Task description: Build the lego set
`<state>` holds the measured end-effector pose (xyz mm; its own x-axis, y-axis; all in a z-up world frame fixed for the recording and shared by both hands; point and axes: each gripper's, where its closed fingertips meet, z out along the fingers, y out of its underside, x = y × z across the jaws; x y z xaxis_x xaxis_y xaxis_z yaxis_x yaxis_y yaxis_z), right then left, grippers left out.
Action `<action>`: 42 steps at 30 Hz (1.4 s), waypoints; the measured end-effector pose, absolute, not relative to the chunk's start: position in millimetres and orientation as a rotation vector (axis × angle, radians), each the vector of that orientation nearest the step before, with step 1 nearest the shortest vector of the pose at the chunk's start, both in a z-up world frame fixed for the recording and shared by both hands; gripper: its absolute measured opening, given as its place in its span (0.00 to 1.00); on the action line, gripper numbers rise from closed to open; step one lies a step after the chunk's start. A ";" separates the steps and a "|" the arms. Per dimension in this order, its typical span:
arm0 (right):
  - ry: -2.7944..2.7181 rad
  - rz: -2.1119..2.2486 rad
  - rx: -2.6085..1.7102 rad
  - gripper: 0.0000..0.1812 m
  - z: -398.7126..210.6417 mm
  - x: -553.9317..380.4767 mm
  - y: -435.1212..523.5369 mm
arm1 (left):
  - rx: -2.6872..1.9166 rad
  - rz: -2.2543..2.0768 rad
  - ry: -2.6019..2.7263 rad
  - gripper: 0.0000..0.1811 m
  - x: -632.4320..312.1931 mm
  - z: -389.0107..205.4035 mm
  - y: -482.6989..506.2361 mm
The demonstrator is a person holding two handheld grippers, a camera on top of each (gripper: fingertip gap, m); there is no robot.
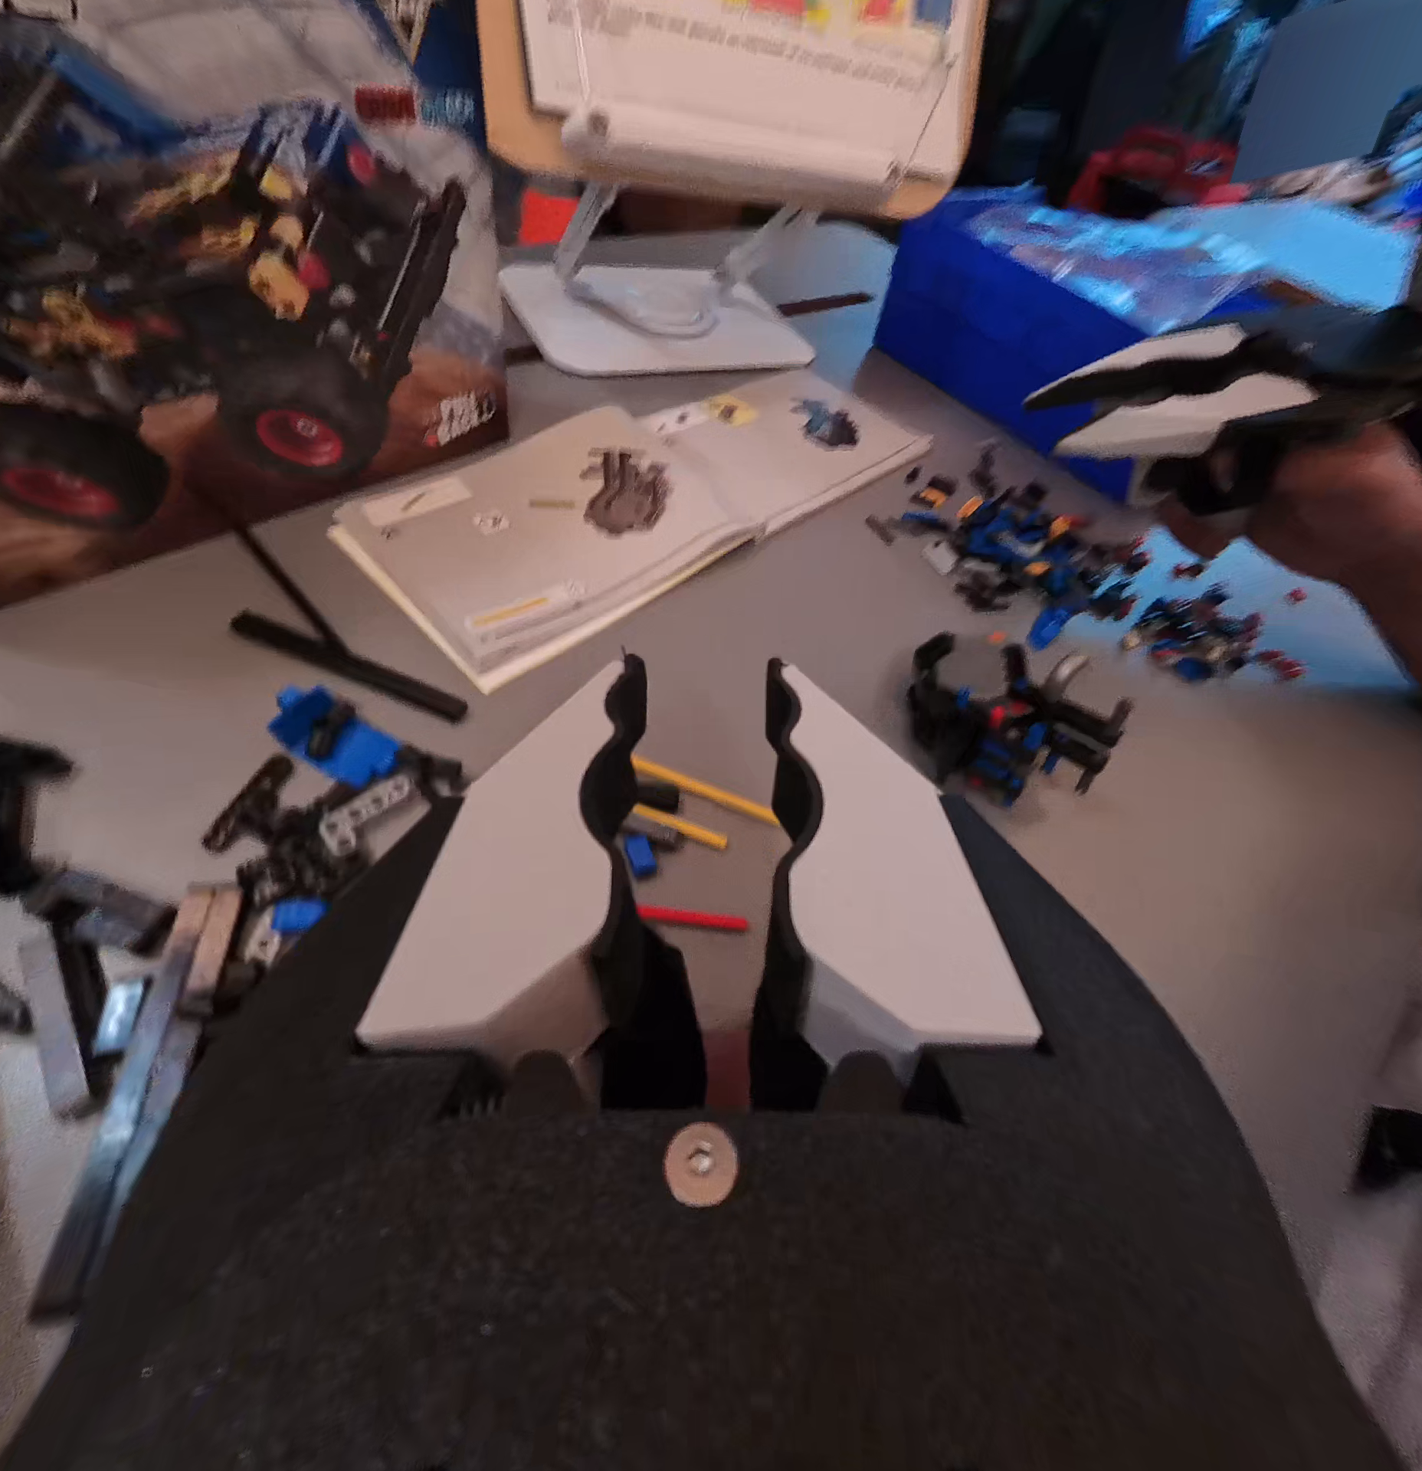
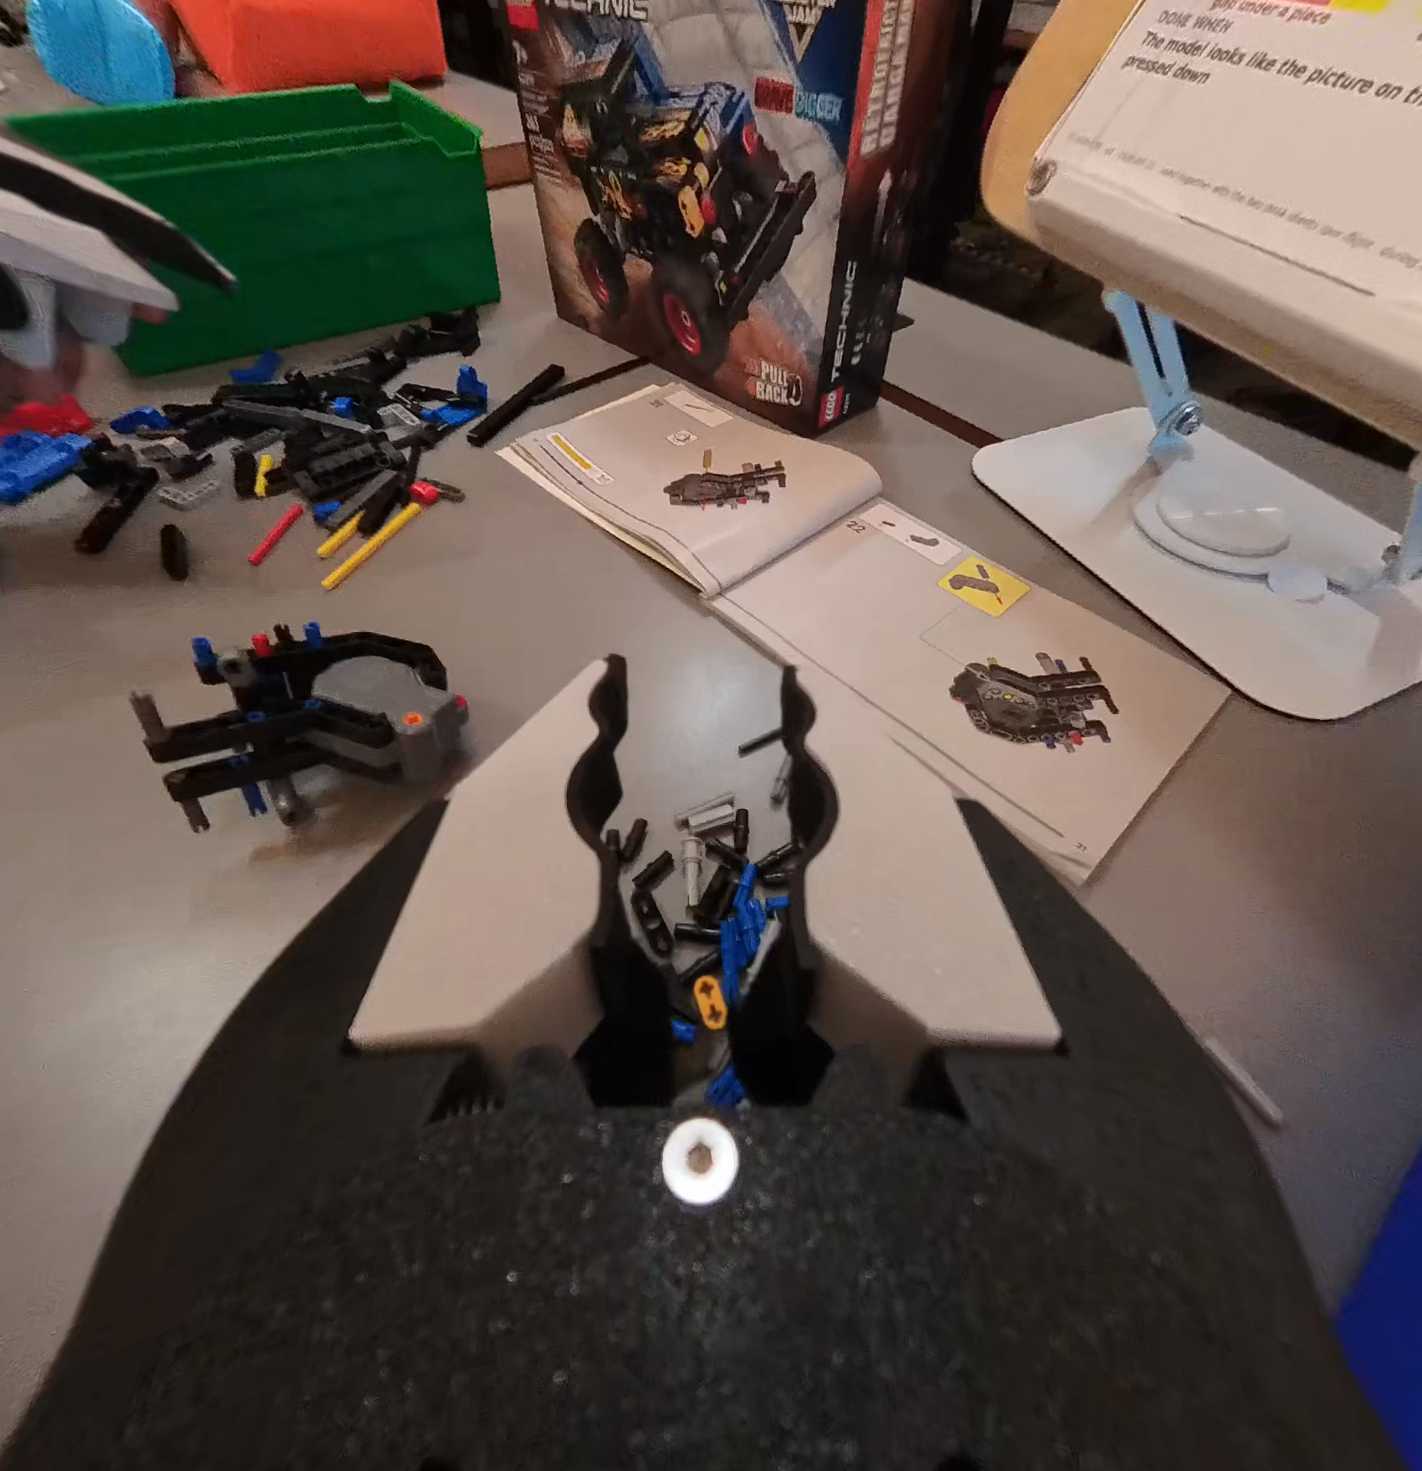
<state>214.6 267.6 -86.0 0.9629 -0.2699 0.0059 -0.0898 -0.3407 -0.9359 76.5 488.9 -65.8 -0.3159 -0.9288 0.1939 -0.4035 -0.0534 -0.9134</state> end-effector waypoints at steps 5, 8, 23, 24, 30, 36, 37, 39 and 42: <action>0.204 -0.348 -1.980 0.15 -95.2 220.5 266.4 | -1.605 -0.981 1.866 0.17 64.2 -131.4 460.2; 0.168 -0.362 -2.022 0.14 -105.7 211.9 269.0 | -1.677 -0.811 1.880 0.19 67.0 -151.4 450.5; 0.133 -0.322 -2.036 0.10 -110.5 199.9 271.6 | -1.784 -0.494 1.753 0.02 68.6 -174.7 479.3; 0.137 -0.320 -2.034 0.10 -110.1 200.8 270.8 | -1.786 -0.500 1.758 0.02 68.0 -174.6 479.2; 0.165 -0.303 -2.023 0.10 -107.4 206.5 265.4 | -1.707 -0.473 1.887 0.01 59.2 -171.4 479.5; 0.214 -0.258 -1.997 0.10 -102.9 212.6 261.8 | -1.338 -0.501 2.079 0.01 79.7 -117.9 505.5; 0.223 -0.251 -1.996 0.10 -103.2 213.7 261.4 | -1.227 -0.497 2.147 0.01 93.1 -109.8 509.3; 0.236 -0.241 -1.994 0.10 -103.2 215.8 260.6 | -1.024 -0.445 2.304 0.01 123.9 -104.2 515.3; 0.241 -0.209 -1.984 0.10 -102.4 213.8 260.8 | -0.699 -0.441 2.609 0.01 158.7 -110.4 508.3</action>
